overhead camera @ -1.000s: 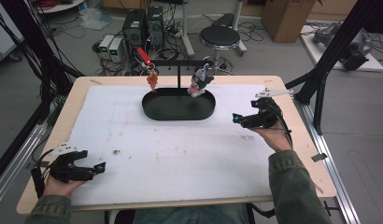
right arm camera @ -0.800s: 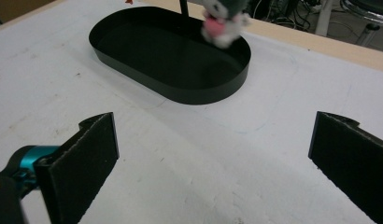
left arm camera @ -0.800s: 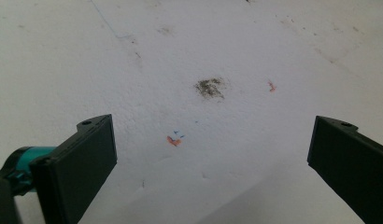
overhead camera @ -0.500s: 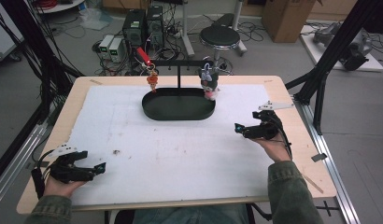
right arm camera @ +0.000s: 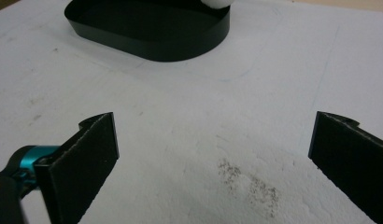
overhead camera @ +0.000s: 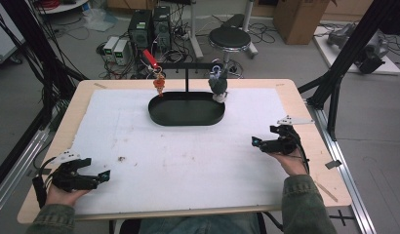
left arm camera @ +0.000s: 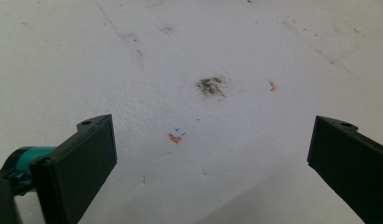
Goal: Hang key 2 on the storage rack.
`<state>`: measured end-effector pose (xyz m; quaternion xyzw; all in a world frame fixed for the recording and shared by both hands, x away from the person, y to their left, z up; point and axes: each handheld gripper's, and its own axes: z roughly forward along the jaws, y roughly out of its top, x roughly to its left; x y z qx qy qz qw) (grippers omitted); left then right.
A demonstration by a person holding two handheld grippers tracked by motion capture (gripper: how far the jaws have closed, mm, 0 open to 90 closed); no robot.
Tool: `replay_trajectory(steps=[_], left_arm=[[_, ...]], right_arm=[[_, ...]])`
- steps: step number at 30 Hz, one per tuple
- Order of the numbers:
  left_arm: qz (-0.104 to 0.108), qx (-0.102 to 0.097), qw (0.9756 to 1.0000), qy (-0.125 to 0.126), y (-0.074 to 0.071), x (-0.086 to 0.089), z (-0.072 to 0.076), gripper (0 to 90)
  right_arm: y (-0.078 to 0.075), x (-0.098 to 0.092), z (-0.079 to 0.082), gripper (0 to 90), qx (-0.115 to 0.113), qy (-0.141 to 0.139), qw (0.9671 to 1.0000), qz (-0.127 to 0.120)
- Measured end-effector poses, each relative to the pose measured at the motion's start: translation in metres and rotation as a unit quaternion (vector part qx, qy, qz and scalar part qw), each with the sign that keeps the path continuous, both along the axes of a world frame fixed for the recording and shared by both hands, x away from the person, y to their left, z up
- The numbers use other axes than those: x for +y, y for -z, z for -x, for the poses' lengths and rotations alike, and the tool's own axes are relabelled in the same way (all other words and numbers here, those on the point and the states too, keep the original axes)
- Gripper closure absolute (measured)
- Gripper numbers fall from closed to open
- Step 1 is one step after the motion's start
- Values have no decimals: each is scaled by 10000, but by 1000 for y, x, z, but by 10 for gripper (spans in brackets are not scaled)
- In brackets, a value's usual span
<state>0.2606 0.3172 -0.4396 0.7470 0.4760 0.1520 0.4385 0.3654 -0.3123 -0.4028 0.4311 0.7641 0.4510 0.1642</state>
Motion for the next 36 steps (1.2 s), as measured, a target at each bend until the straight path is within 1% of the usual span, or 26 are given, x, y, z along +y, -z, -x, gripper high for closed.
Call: replay_trajectory(steps=[4,6,13,14,15,20,24,25,29,32,34,36], left_arm=[[0,4,10000,5,0,0,0,17],[4,1,10000,-3,0,0,0,17],[2,-12,10000,17,0,0,1,17],[3,-9,10000,33,0,0,1,18],[3,-10,10000,33,0,0,1,18],[16,-6,10000,22,0,-1,2,17],[25,-11,10000,6,1,-1,2,17],[24,-2,10000,15,1,-1,2,17],[8,-6,10000,30,1,-1,2,17],[0,-2,10000,26,1,-1,2,17],[-7,-7,10000,42,1,-1,2,17],[-30,-8,10000,51,1,-2,2,17]], right_arm=[[7,-3,3,8,2,18,10000,56],[9,-4,5,8,64,51,9999,58],[14,-9,11,8,-40,85,9998,147],[14,-9,12,8,-35,100,9999,134],[15,-10,13,8,-81,81,9998,133],[17,-14,21,8,-79,106,9999,98],[19,-18,27,8,-138,87,9998,69],[19,-19,29,8,-90,110,9999,78],[21,-23,36,8,-166,107,9998,47],[22,-25,41,8,-199,157,9997,17],[22,-25,43,8,-275,170,9995,35],[21,-23,44,8,-293,158,9994,69]])
